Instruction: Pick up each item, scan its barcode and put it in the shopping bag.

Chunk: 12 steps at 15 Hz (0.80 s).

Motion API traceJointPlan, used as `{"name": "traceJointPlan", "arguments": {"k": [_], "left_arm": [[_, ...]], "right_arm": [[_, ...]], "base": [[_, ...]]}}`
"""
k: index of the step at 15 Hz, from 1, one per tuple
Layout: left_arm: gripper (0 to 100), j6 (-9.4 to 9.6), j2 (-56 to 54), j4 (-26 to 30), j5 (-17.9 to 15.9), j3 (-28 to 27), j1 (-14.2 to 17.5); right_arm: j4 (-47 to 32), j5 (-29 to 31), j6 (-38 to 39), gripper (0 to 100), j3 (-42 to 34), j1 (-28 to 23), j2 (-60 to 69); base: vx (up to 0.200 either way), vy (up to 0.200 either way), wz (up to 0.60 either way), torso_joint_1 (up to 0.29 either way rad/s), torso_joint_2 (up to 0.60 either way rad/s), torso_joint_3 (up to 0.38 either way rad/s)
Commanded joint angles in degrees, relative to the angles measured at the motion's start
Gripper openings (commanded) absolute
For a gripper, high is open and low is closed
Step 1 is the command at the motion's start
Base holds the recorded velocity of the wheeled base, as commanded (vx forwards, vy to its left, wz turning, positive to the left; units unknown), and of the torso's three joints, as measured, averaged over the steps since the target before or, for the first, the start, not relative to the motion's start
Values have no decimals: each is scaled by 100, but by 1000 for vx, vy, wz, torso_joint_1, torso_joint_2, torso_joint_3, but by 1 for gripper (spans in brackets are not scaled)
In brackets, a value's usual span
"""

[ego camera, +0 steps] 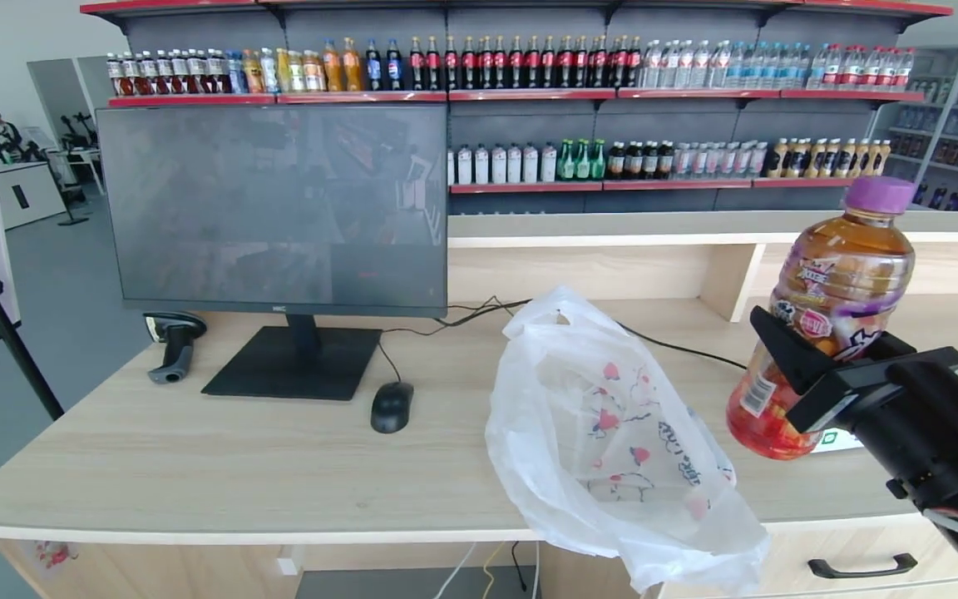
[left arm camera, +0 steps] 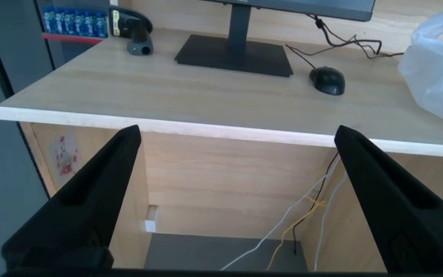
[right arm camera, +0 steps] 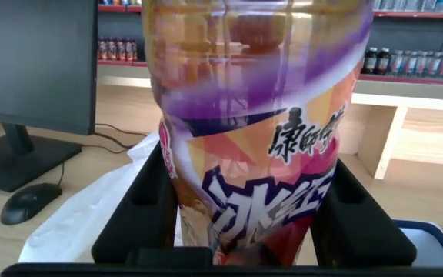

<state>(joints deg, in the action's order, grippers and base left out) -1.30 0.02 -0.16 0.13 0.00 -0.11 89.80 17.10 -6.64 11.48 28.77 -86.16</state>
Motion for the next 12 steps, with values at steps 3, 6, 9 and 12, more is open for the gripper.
{"name": "traceJointPlan", "arguments": {"k": [3, 6, 9, 12], "left_arm": [[100, -1, -2, -2, 4, 0, 2], [100, -1, -2, 7, 4, 0, 2], [100, -1, -2, -2, 4, 0, 2], [100, -10, -2, -2, 4, 0, 2]], "right_arm": [[20, 4, -4, 0, 12, 6, -23], [20, 4, 5, 0, -41, 15, -76], [20, -5, 5, 0, 29, 23, -182], [20, -5, 14, 0, 73, 23, -190]], "base": [[0, 0, 0, 0, 0, 0], [0, 0, 0, 0, 0, 0], [0, 0, 0, 0, 0, 0], [0, 0, 600, 1, 2, 1]]}}
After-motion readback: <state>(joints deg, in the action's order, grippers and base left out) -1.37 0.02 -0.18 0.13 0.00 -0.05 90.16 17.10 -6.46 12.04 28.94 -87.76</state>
